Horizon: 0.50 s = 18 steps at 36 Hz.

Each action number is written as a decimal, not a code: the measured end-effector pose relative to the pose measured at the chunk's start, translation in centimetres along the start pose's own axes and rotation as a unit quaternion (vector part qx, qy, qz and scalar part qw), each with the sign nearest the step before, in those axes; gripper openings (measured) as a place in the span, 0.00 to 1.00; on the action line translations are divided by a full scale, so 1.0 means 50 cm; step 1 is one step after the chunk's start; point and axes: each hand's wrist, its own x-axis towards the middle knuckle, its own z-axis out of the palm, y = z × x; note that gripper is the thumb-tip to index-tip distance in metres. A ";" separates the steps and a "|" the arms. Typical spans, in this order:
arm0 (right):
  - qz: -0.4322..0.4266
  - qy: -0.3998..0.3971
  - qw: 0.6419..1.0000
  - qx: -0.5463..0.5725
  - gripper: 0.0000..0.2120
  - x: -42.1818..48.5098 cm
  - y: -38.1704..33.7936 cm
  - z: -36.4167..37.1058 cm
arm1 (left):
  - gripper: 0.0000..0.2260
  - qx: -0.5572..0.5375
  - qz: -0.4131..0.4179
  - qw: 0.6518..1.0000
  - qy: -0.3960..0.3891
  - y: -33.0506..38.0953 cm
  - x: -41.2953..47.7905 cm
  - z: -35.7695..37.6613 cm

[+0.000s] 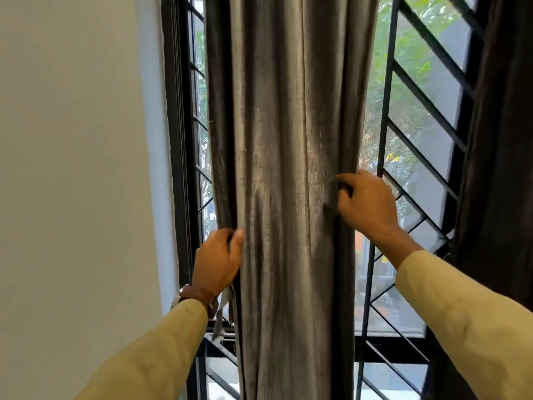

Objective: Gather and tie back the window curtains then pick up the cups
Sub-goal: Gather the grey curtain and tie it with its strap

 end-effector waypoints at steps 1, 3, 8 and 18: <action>0.002 -0.003 1.000 -0.003 0.16 -0.003 0.001 0.001 | 0.15 0.017 0.019 1.000 -0.016 0.000 -0.004 -0.002; 0.011 -0.001 1.000 -0.007 0.15 -0.004 0.003 0.004 | 0.14 0.051 0.026 0.998 -0.022 -0.007 -0.006 -0.007; 0.022 -0.001 1.000 -0.008 0.15 -0.014 0.002 0.008 | 0.12 0.030 -0.054 0.998 0.024 -0.032 -0.025 -0.030; 0.026 -0.012 1.000 0.013 0.13 -0.083 -0.011 0.036 | 0.10 0.066 -0.051 0.996 -0.040 -0.039 -0.095 -0.055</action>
